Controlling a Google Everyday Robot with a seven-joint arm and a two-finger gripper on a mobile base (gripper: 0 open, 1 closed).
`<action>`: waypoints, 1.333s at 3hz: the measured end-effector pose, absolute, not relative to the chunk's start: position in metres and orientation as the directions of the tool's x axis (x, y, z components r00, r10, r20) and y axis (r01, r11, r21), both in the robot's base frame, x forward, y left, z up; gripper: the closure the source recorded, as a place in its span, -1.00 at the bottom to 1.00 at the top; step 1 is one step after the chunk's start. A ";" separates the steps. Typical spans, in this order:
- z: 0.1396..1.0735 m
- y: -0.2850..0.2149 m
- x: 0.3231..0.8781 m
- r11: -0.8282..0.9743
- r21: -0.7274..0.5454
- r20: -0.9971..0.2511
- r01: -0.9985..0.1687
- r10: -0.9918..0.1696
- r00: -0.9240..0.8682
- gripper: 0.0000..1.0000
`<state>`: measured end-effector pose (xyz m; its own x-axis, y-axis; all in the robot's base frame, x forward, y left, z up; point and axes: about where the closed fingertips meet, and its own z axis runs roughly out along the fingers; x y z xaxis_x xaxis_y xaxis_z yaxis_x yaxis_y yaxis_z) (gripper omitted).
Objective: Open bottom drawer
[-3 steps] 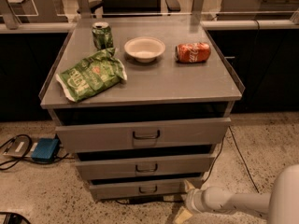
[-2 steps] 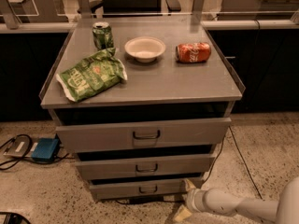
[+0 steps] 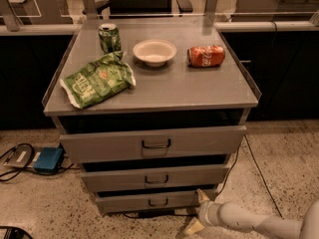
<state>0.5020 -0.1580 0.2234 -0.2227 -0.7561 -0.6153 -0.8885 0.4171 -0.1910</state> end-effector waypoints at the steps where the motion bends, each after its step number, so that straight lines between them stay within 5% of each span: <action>1: 0.217 -0.155 0.509 0.429 -0.199 -0.645 -0.881 -0.734 -0.212 -1.00; 4: 0.193 -0.159 0.556 0.450 -0.232 -0.631 -0.863 -0.744 -0.219 -1.00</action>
Offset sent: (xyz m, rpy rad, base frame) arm 0.0356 -0.0041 -0.0208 0.0511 -0.0587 -0.0423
